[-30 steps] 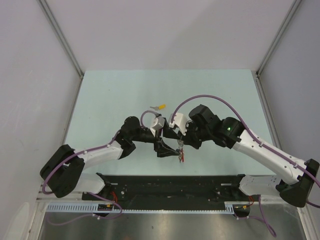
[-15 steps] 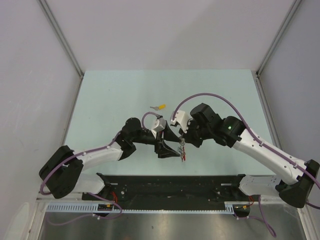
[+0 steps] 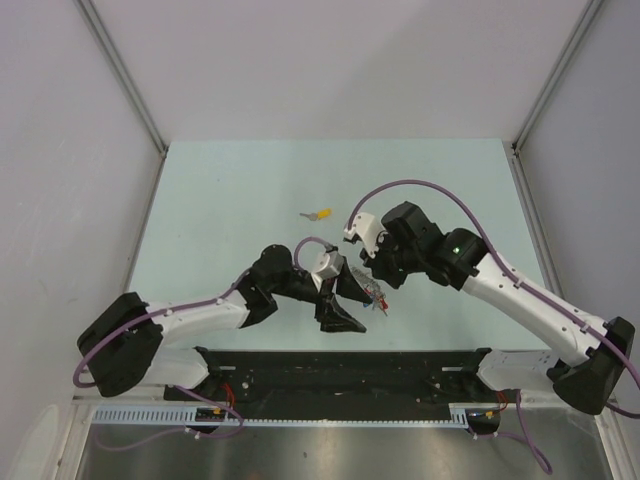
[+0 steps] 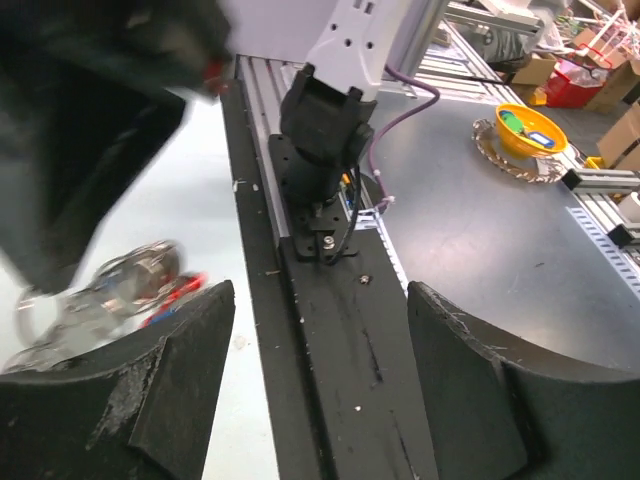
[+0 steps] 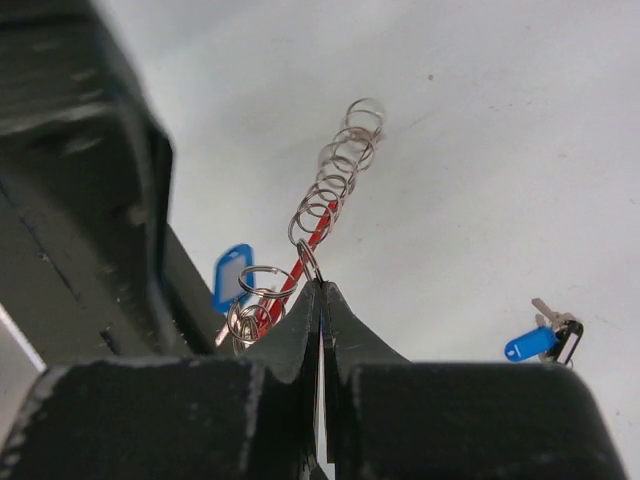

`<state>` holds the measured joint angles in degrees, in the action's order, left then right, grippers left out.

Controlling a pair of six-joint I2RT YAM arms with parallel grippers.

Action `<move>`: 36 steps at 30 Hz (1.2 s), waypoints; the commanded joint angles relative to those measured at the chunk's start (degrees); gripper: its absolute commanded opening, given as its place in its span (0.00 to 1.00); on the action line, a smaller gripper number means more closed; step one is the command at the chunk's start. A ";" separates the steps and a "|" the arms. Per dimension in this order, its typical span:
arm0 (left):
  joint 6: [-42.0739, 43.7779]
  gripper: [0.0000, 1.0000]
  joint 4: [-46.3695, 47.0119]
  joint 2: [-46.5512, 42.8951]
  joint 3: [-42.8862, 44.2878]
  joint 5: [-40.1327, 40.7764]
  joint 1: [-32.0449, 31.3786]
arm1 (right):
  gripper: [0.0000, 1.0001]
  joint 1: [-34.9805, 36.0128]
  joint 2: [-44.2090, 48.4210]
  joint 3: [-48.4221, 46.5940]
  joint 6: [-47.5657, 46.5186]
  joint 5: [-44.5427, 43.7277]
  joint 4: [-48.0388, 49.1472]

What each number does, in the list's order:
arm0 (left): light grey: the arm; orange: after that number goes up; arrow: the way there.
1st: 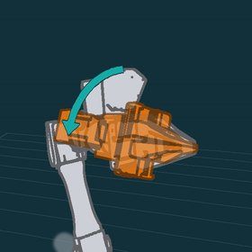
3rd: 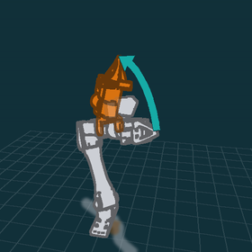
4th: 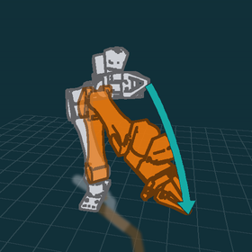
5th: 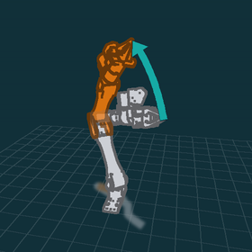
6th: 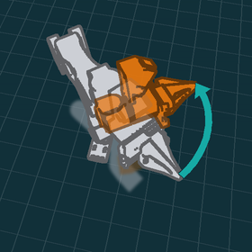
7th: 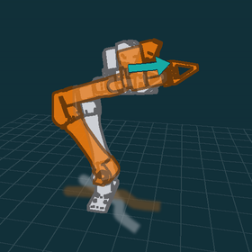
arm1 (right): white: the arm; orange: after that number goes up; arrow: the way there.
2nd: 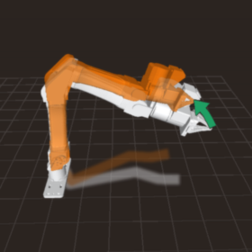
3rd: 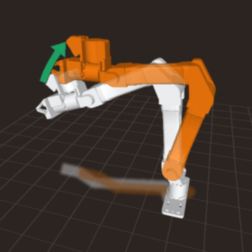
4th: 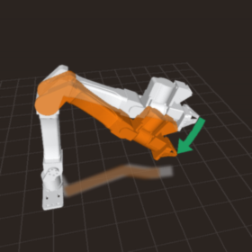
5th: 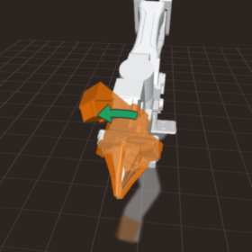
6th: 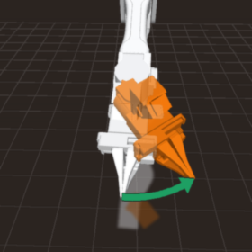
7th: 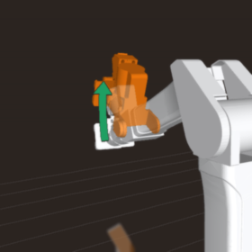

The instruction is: Put the keys on the keyring

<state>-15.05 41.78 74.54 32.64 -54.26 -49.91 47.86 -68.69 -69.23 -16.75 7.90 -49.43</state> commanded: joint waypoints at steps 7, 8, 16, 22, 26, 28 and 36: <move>0.55 0.77 -1.96 -3.18 3.74 1.70 -2.65 | 0.00 -0.66 -0.40 0.15 0.15 -1.66 3.73; 0.29 0.77 -1.62 -3.00 3.74 1.53 -2.91 | 0.00 -0.66 -0.05 0.15 -0.03 -1.40 3.64; 3.88 0.80 -5.66 -11.42 -1.44 12.40 -1.25 | 0.00 -0.48 2.68 0.59 -1.44 -0.35 3.11; 3.27 0.81 -5.92 -17.50 -5.40 17.78 4.29 | 0.00 1.01 4.26 0.85 -2.41 1.41 2.58; 2.74 0.81 -7.06 -17.77 -4.26 20.59 7.28 | 0.00 1.98 5.49 1.20 -2.85 1.94 2.67; 3.09 0.79 -8.64 -16.89 -2.15 19.81 7.90 | 0.00 2.42 5.75 1.38 -2.93 1.85 2.67; 2.83 0.70 -10.67 -9.16 4.71 7.26 7.99 | 0.00 4.00 6.37 1.64 -3.11 2.03 2.85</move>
<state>-12.45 31.16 63.18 33.47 -39.07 -41.98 51.07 -63.83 -67.37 -19.16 9.39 -48.18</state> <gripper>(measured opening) 0.719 0.008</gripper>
